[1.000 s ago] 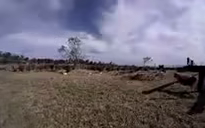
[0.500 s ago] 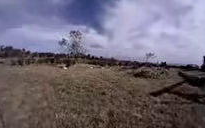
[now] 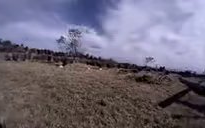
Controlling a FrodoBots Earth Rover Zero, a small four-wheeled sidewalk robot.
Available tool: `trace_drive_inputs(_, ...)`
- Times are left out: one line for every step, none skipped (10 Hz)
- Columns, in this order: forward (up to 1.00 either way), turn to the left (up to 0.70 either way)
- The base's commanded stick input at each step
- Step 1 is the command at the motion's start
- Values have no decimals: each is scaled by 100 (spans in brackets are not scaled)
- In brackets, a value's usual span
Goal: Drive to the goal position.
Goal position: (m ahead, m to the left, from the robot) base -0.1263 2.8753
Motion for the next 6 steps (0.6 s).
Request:
trace_drive_inputs(70,0)
trace_drive_inputs(70,0)
trace_drive_inputs(70,0)
trace_drive_inputs(70,0)
trace_drive_inputs(70,0)
trace_drive_inputs(0,0)
